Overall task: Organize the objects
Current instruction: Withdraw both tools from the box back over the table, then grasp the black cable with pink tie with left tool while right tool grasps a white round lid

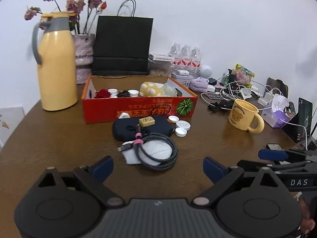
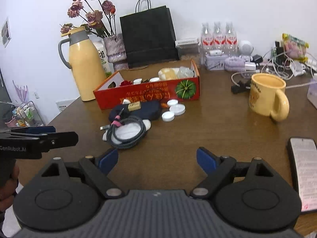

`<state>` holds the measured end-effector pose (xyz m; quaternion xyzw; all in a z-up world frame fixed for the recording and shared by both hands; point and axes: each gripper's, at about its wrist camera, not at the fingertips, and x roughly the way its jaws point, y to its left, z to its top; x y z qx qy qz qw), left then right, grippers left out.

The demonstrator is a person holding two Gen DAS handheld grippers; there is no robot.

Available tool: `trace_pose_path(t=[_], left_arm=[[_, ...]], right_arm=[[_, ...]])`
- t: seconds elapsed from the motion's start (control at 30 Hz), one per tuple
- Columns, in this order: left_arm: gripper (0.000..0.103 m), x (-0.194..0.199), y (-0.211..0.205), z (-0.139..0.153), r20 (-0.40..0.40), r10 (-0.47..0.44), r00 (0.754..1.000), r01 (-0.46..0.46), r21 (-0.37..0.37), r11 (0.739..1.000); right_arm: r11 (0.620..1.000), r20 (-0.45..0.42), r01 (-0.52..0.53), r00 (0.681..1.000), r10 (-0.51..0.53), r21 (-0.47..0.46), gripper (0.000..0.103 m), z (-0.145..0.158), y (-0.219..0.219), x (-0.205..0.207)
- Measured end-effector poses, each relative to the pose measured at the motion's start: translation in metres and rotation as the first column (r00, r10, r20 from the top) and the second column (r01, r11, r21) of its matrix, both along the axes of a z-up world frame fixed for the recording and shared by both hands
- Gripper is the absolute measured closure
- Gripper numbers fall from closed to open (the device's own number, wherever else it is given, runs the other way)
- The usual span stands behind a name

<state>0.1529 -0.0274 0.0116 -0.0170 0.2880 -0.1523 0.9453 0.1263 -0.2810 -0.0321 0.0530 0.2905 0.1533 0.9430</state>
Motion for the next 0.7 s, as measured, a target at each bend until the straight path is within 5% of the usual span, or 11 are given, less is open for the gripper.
trace_pose_path(t=[0.23,0.43,0.63,0.7], left_arm=[[0.005,0.065,-0.050,-0.040,0.070,-0.030,0.997,0.015,0.211,0.977],[0.005,0.107,-0.051,-0.067,-0.062,-0.024,0.998,0.033,0.147,0.989],[0.009,0.114,-0.049,-0.068,-0.039,-0.012,0.999,0.017,0.129,0.992],[0.014,0.114,-0.047,-0.067,-0.033,-0.005,0.999,0.009,0.129,0.992]], right_arm=[[0.996,0.023,0.040,0.999,-0.039,-0.085,0.022,-0.007,-0.003,0.053],[0.992,-0.032,0.013,0.999,-0.017,-0.129,0.036,-0.030,0.009,0.123],[0.987,-0.085,-0.067,0.995,0.055,-0.146,0.042,-0.056,0.035,0.168],[0.985,-0.094,-0.096,0.992,0.083,-0.145,0.053,-0.060,0.043,0.178]])
